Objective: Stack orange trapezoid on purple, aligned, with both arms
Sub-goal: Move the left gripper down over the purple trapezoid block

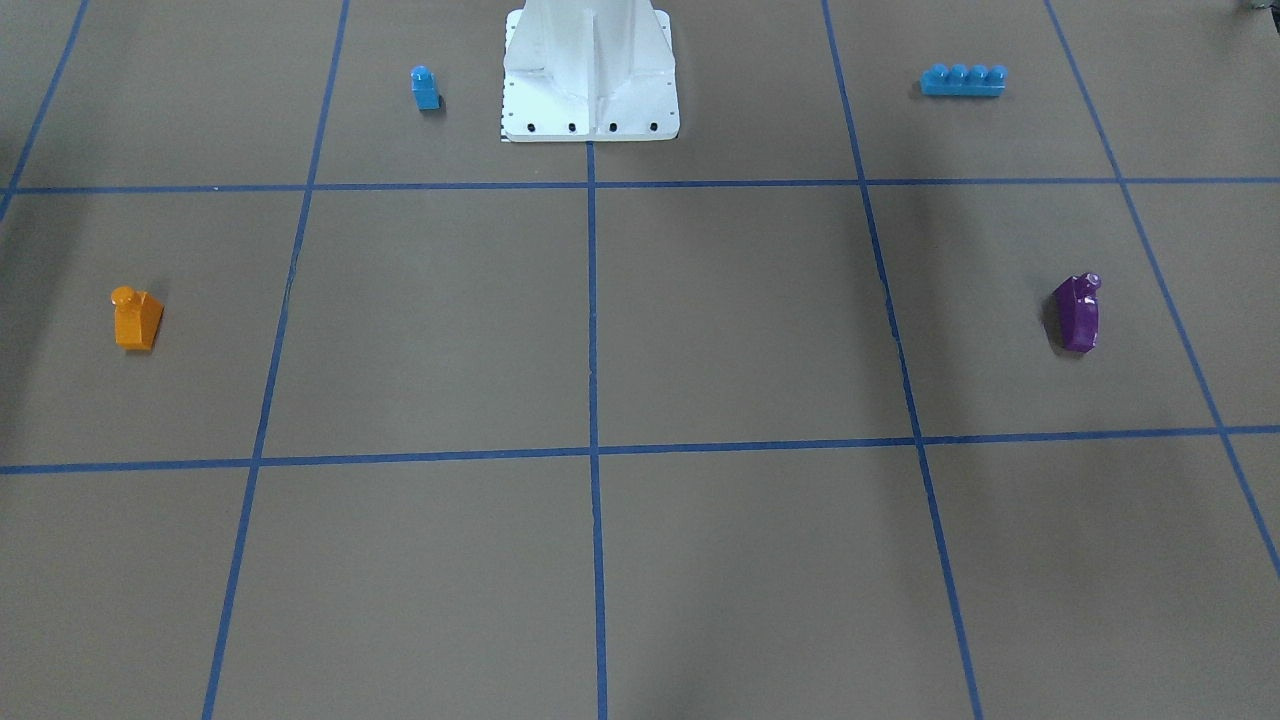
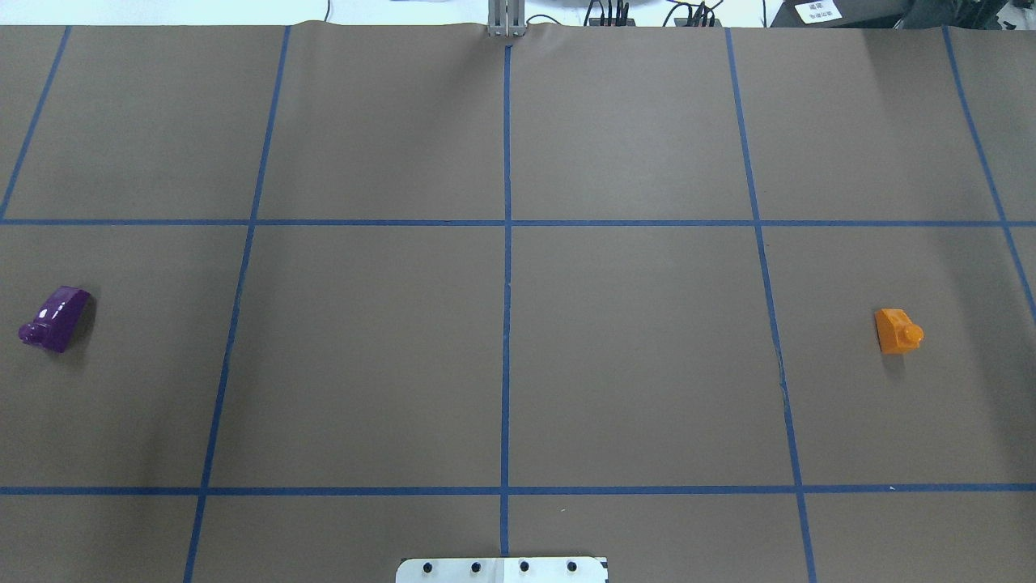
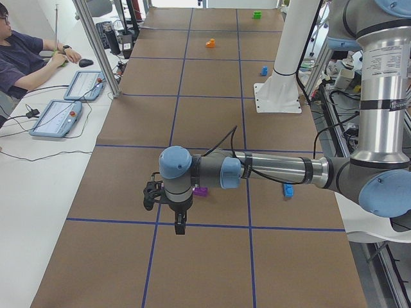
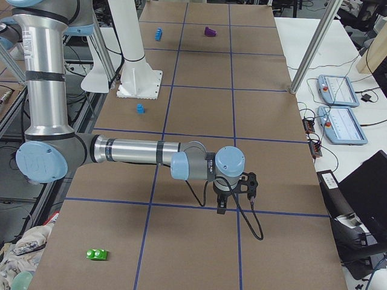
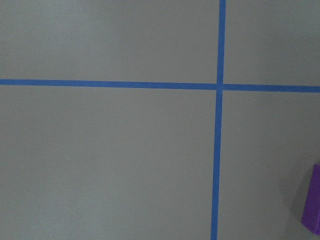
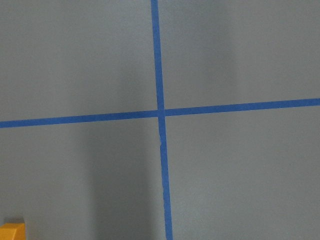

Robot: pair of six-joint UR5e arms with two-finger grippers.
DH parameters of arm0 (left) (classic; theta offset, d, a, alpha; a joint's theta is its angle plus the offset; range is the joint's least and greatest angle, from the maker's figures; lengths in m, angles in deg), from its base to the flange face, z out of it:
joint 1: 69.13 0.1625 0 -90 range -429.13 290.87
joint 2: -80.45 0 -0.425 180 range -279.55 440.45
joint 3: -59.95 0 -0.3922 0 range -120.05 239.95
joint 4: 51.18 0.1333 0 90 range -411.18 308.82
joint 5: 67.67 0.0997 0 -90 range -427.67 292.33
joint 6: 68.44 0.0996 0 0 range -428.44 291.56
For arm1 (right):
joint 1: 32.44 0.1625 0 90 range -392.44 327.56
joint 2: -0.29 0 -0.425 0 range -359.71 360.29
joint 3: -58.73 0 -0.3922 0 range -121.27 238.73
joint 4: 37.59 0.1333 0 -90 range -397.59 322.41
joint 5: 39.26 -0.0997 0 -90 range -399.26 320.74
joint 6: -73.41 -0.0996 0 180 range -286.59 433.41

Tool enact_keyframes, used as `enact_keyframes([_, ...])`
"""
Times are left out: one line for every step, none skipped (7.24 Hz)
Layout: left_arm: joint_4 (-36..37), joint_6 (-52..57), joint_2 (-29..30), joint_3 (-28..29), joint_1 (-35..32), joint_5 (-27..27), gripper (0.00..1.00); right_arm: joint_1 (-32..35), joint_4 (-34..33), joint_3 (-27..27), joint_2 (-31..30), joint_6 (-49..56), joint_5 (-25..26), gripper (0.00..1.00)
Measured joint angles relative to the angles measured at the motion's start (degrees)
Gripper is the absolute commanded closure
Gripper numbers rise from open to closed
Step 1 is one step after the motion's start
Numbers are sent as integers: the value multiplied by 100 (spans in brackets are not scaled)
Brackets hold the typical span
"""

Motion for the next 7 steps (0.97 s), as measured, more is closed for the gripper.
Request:
enact_keyframes([0,0,0,-1,0,0,0,-1,0,2,0,0,-2,0])
enact_keyframes([2,-10,3,-37,1,0,0,-2,0,12,3,0,-5,0])
enact_keyframes([4,-31,13,-141,32,-6,0,-2,0,24,5,0,-7,0])
enact_keyframes([2,-44,25,-373,166,-21,0,-2,0,37,7,-2,-8,0])
enact_keyframes([-26,-60,31,-665,456,-28,0,-5,0,45,8,-8,-11,0])
enact_keyframes([-87,-180,33,-847,796,-22,0,-5,0,54,8,-13,-18,0])
enact_keyframes([-230,-460,29,-908,1081,-26,0,-5,0,65,7,-16,-30,0])
